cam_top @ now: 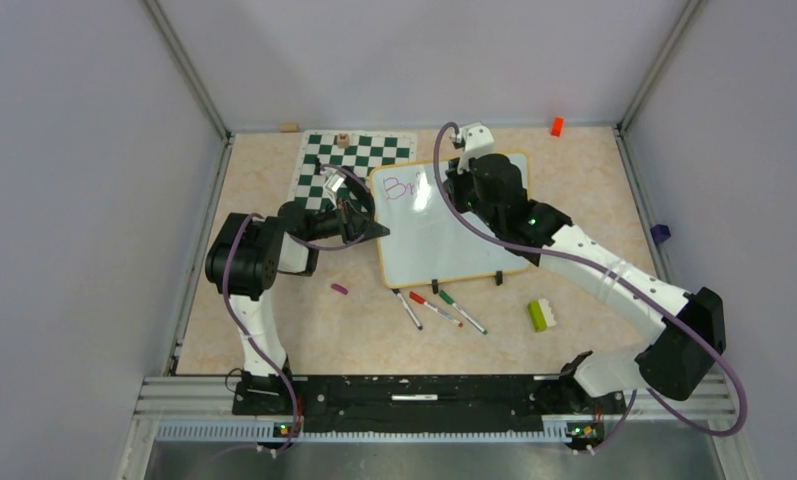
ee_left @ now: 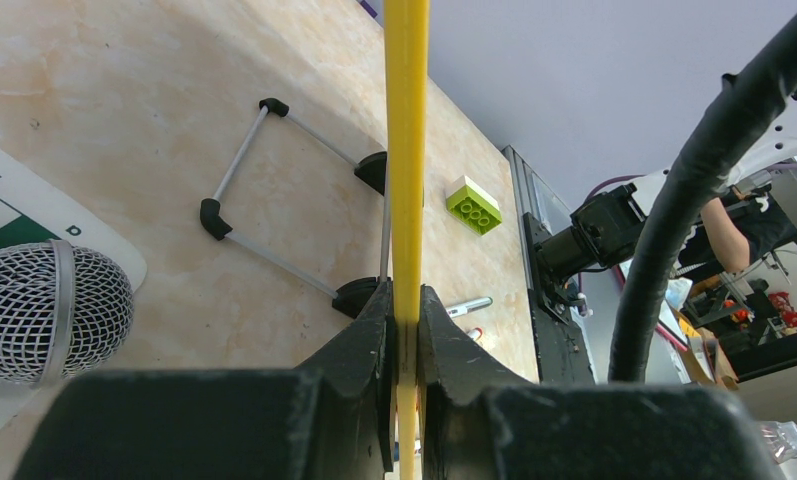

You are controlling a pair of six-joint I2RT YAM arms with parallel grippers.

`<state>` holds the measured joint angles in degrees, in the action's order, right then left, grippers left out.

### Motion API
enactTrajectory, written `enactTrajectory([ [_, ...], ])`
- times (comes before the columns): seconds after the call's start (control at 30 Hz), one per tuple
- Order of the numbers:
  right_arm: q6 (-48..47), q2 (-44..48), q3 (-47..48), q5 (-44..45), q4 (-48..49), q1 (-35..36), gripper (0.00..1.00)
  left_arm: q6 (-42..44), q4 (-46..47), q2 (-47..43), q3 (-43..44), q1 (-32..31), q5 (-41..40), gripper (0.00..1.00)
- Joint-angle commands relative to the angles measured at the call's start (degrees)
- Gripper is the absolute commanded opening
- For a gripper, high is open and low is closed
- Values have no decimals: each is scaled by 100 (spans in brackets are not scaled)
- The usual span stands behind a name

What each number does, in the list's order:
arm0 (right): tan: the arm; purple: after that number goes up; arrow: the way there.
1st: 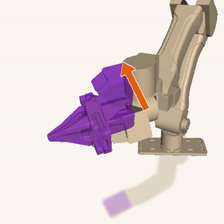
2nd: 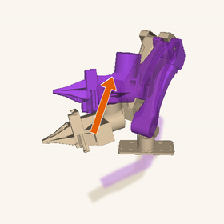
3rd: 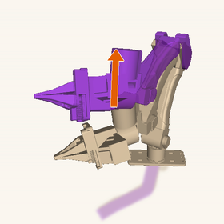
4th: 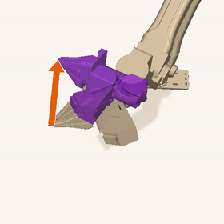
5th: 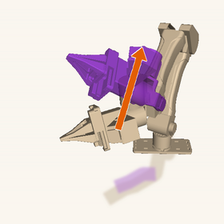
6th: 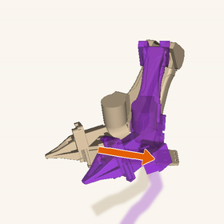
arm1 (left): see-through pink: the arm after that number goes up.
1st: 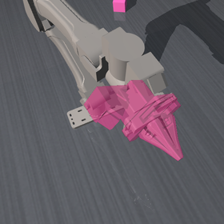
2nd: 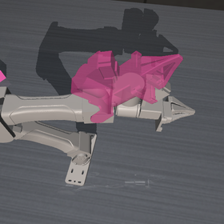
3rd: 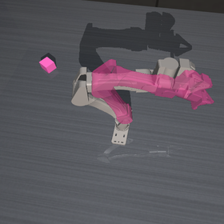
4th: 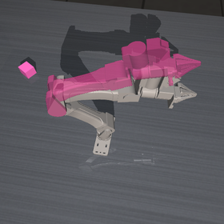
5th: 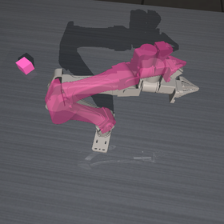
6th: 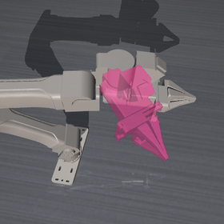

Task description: Write a sentence on the whiteboard

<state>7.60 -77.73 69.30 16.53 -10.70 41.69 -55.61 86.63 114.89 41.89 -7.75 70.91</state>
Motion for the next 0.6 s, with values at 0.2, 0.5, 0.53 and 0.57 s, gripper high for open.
enactTrajectory([
  [0.2,-154,-99,401,-229,-148,-64,0,16,618,-198,-14,-34,138,0],
  [0.5,-136,-275,536,-331,-152,-65,0,12,617,-190,-5,-35,145,0],
  [0.53,-137,-295,540,-330,-145,-65,0,7,618,-193,-5,-43,147,0],
  [0.57,-139,-309,545,-325,-131,-63,0,7,618,-188,-1,-37,144,0],
])
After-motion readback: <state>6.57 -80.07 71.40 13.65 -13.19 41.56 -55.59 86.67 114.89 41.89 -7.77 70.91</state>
